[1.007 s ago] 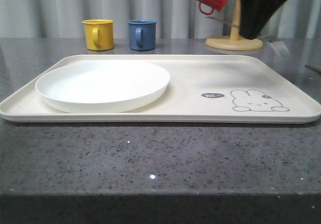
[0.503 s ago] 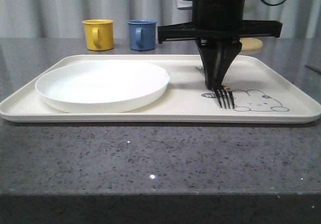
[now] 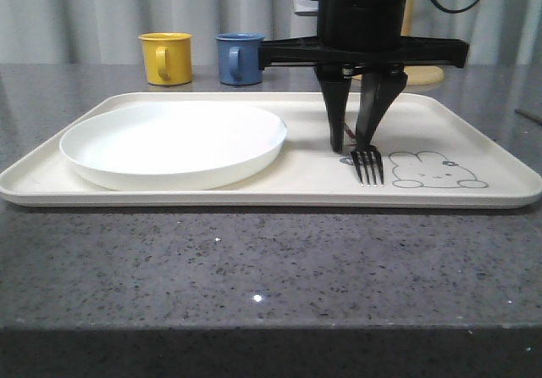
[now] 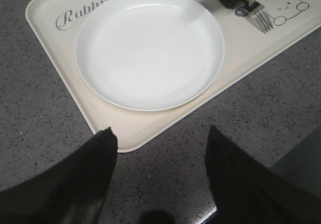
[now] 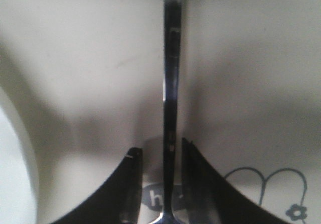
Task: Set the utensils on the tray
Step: 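Lower the fork onto the tray beside the plate and release, then move the right gripper back and grasp the chopsticks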
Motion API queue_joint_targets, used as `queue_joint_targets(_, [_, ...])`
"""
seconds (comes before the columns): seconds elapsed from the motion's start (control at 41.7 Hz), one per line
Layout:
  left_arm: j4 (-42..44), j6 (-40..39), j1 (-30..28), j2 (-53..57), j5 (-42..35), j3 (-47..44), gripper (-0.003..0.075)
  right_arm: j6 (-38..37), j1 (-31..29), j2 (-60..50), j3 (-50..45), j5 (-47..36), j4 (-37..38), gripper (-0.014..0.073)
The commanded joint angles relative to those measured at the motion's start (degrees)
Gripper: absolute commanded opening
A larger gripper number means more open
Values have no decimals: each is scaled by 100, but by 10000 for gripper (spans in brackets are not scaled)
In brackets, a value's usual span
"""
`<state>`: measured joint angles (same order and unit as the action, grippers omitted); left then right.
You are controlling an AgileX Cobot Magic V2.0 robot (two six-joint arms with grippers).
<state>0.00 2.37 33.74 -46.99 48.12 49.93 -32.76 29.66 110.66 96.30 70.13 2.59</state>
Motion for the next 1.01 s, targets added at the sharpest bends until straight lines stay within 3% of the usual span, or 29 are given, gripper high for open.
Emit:
queue_joint_targets(0.0, [0,-56,35,42,-410,142,401,389,-2,-596,146,56,42,265])
queue_joint_targets(0.216, [0,-56,35,42,-374,142,401,1598,-176,-1284,122,288,163,265])
queue_joint_targets(0.743, [0,-56,35,42,-374,142,401,2895,-3007,-1777,-849,551,125,265])
queue_joint_targets(0.983, [0,-56,35,42,-387,142,401,3111,-3372,-1538,-1077,555,-10,265])
